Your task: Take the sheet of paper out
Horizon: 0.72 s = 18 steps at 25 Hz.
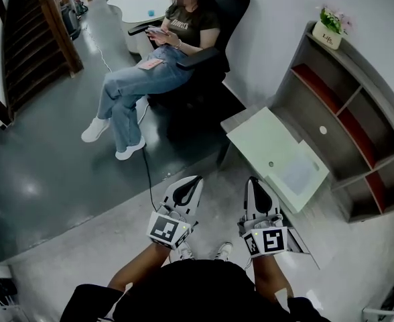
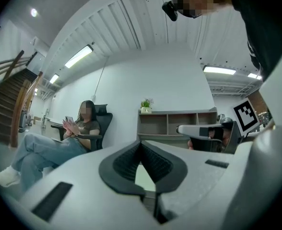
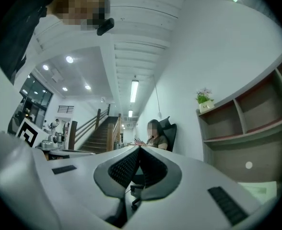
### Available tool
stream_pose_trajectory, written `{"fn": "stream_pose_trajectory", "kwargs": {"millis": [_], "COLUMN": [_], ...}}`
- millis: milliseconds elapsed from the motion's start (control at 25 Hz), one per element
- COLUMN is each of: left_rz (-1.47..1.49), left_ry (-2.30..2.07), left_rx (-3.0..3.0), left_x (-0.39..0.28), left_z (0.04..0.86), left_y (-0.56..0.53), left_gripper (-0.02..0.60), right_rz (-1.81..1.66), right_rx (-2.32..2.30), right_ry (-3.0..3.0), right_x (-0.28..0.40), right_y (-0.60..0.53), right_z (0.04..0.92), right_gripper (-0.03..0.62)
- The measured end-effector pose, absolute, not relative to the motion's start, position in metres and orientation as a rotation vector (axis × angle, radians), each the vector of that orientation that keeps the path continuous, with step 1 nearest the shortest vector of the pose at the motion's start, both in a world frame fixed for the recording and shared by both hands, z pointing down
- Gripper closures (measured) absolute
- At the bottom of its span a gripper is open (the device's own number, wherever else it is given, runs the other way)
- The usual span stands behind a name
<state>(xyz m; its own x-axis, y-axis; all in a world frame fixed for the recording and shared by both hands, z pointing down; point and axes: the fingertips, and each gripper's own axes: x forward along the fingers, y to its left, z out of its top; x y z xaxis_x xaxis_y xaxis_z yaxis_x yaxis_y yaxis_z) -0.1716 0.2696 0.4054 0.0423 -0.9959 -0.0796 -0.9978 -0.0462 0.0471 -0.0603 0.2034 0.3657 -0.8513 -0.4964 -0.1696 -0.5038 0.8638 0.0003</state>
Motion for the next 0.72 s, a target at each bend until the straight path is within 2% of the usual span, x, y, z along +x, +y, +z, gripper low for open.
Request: {"fn": "stream_pose_trajectory", "kwargs": {"millis": [400,720], "left_rz": [0.145,0.144], "left_ry": [2.084,2.074], "left_rx": [-2.331,-2.353], "left_x": [-0.183,-0.181], "left_z": [0.411,0.412], "left_y": [0.291,0.267], "left_gripper": [0.575,0.575], "right_rz": [0.053,0.092], "right_rx": [-0.843,-0.827], "right_ry": [2.832,2.845], "right_x": [-0.07,-0.07], "right_y": [0.235,0.224], "right_z": [0.363,0.365], "right_gripper": [0.572,0.572]}}
